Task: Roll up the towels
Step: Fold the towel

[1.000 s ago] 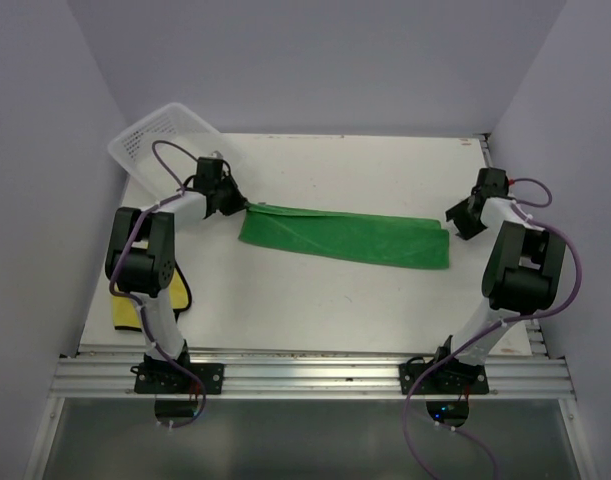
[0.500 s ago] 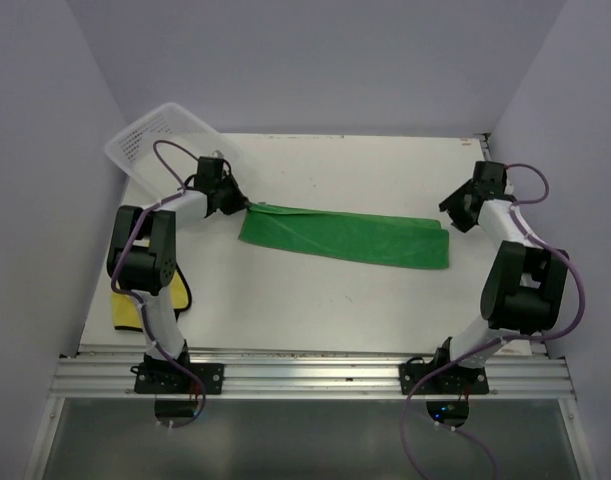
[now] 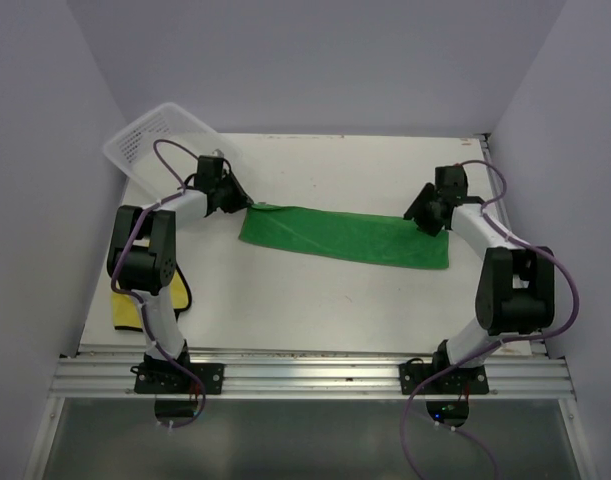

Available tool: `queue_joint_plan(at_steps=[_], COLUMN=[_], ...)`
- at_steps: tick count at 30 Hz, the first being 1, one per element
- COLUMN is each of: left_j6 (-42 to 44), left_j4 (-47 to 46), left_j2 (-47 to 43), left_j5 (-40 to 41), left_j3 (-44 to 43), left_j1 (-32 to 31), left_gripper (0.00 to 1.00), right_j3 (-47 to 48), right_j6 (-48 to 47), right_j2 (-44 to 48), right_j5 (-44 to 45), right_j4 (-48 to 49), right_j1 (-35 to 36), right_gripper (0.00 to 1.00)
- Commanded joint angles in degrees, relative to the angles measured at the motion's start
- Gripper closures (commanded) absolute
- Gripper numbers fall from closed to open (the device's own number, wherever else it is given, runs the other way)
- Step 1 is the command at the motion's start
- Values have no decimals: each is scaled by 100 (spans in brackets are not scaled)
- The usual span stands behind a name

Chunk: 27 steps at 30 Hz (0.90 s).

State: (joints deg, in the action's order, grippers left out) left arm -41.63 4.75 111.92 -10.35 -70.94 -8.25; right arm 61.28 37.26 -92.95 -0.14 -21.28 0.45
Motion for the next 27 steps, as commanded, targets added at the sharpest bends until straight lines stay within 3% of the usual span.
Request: queue_joint_plan(at_steps=[1,5,17,27], left_j6=[-135,-118,707,1631], left_j4=[17,26,-1,140], left_j2=[-30,-47,-460,-1374], left_j5=[-37,-46,-81,752], left_j3=[-104,-105,-193,1317], left_j1=[96,96,87,-475], left_gripper=[78,69,65,64], right_j3=[-81,-89,148,-186], right_j6=[-140,-140,-438,-579], right_j2=[-4,-57,-22,321], right_j5=[-153,-144,-241,-30], right_j4=[203,238,81,-113], right_j1=[227,359,412,193], right_gripper=[49,49,46,41])
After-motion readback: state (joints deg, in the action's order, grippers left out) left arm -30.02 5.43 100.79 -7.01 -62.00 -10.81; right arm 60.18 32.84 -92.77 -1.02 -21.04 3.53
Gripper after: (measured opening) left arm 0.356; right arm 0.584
